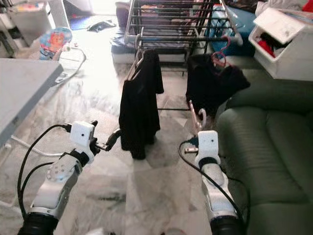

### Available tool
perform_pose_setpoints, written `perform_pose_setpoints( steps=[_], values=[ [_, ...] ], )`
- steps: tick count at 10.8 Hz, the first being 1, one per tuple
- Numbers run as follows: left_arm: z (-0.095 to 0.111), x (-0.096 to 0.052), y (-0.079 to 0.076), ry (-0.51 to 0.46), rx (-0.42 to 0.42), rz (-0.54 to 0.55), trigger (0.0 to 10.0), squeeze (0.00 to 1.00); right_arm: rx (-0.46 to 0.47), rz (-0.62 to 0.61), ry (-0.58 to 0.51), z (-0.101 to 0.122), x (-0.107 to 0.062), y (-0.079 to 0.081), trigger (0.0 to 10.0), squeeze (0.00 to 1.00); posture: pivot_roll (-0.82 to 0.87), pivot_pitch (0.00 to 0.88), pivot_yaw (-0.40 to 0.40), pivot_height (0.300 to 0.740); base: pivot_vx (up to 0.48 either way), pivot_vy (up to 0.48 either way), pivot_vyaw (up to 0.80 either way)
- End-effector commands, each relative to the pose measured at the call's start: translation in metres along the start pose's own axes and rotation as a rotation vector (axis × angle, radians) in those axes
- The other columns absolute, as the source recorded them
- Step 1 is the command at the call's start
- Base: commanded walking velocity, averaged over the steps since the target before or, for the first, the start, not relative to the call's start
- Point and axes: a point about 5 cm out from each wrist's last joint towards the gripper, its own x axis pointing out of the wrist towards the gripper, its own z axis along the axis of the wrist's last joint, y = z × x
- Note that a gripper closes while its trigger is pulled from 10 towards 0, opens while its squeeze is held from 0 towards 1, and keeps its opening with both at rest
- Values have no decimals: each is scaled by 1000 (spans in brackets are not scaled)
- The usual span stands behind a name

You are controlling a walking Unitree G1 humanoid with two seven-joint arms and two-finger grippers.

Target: Hang hanger

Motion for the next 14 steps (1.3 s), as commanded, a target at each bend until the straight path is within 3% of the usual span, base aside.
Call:
perform_pose_setpoints(
  steps=[1,6,9,14],
  values=[
    [5,0,0,-24,4,-10,10000,0,-6,-6,2,2,3,1,10000,0,-76,0,-8,740,435,0,0],
    [8,3,-6,-37,-16,-44,10000,0,-39,-28,-16,5,4,-2,10000,0,-82,0,-7,740,435,0,0],
    [7,3,-8,-32,-37,-57,10000,0,-78,-102,-82,17,9,-12,10000,0,-79,0,-9,740,439,0,0],
    [6,3,-8,-13,-49,-67,10000,0,-52,-64,-65,13,9,-5,10000,0,-80,0,-7,740,329,349,0]
  ],
)
